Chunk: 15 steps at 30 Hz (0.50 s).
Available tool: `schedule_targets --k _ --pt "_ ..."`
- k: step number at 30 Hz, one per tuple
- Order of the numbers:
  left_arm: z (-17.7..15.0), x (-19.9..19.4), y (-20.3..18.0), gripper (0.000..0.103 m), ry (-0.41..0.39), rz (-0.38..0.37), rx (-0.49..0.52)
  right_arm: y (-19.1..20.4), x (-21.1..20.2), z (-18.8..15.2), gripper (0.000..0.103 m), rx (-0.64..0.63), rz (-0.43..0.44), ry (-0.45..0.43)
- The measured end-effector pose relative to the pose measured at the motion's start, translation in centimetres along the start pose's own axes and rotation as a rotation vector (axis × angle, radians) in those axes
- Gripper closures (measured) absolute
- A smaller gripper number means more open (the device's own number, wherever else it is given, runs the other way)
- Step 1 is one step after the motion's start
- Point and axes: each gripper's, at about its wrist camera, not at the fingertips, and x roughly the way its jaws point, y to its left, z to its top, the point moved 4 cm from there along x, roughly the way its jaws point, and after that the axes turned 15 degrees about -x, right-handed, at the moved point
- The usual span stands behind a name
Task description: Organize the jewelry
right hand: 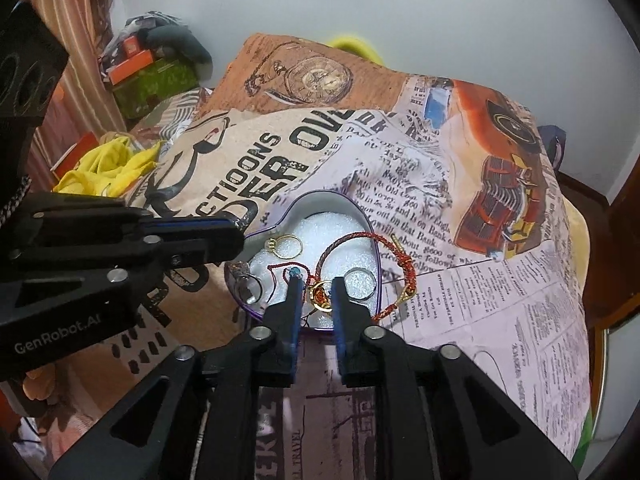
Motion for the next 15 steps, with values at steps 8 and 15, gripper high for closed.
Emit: schedule_targets --k 8,15 --pt "-0.3 -6.7 -1.5 0.087 -0.143 -0.004 0.001 0.5 -5.2 0.8 0.083 0.003 -0.073 -0.068" --pt "-1.2 -14.9 -3.6 0.077 -0.309 -0.023 0.013 1.6 -13.1 1.7 0.083 0.005 -0.153 -0.204"
